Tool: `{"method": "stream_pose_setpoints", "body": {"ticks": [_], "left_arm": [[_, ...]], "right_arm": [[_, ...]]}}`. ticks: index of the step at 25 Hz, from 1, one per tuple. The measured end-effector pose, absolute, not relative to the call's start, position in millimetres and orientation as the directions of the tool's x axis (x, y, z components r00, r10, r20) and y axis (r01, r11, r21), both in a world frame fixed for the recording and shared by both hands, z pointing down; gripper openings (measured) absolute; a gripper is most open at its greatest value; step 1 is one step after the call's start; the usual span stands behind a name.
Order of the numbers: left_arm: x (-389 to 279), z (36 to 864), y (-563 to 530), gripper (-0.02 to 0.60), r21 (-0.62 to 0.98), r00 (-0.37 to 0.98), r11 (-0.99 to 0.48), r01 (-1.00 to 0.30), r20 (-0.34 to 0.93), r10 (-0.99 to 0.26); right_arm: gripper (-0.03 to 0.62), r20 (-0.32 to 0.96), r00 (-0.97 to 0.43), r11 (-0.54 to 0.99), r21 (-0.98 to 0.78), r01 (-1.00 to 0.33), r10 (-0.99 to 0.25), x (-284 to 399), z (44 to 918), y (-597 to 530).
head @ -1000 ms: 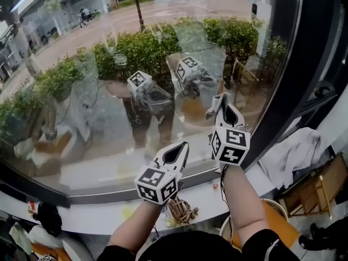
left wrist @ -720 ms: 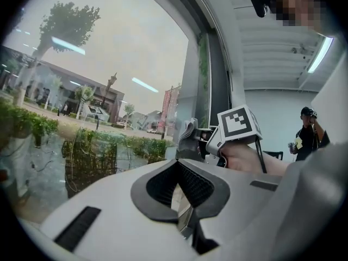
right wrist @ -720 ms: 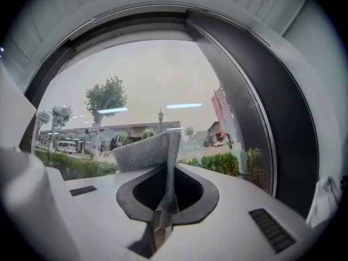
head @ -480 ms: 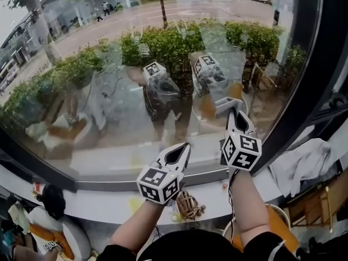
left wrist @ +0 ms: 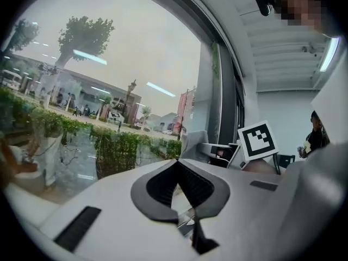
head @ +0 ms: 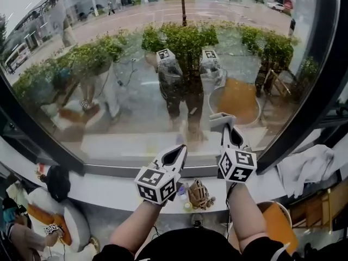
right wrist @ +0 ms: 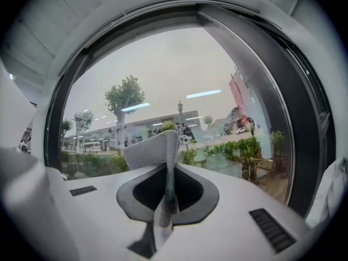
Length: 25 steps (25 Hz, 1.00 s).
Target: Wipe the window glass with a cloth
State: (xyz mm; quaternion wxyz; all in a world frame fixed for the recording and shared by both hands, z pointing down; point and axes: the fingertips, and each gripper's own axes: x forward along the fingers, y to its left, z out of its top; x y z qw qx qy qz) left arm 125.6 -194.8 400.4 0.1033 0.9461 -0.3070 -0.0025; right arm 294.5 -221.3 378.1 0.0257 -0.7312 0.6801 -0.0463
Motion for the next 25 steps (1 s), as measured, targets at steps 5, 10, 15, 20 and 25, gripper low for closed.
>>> {"method": "stream_pose_setpoints", "body": {"ticks": [5,10,15,20,25], "left_arm": [[60.0,411.5,-170.1,0.008,0.217,0.782,-0.756,-0.617,0.066,-0.619],[-3.1,427.7,-144.9,0.008,0.244,0.748,-0.715,-0.656,0.084,-0.658],[-55.1,444.0,-113.9,0.008,0.261,0.724,-0.684,-0.681,0.103,-0.682],[-89.4,458.2,-85.8,0.008,0.279,0.719,-0.672,-0.686,0.123,-0.684],[-105.0,467.3,-61.6,0.008,0.295,0.728,-0.675,-0.676,0.13,-0.673]], "right_arm": [[0.04,0.07,0.002,-0.009,-0.096,-0.995,-0.998,224.5,396.7,-188.3],[0.039,0.1,-0.056,0.045,-0.11,-0.993,-0.993,162.4,415.7,-152.6],[0.04,0.129,-0.102,0.085,-0.133,-0.987,-0.986,109.6,434.2,-118.5],[0.038,0.15,-0.144,0.118,-0.168,-0.979,-0.978,69.6,451.3,-85.7],[0.04,0.164,-0.158,0.128,-0.18,-0.975,-0.974,46.6,462.7,-58.2]]}}
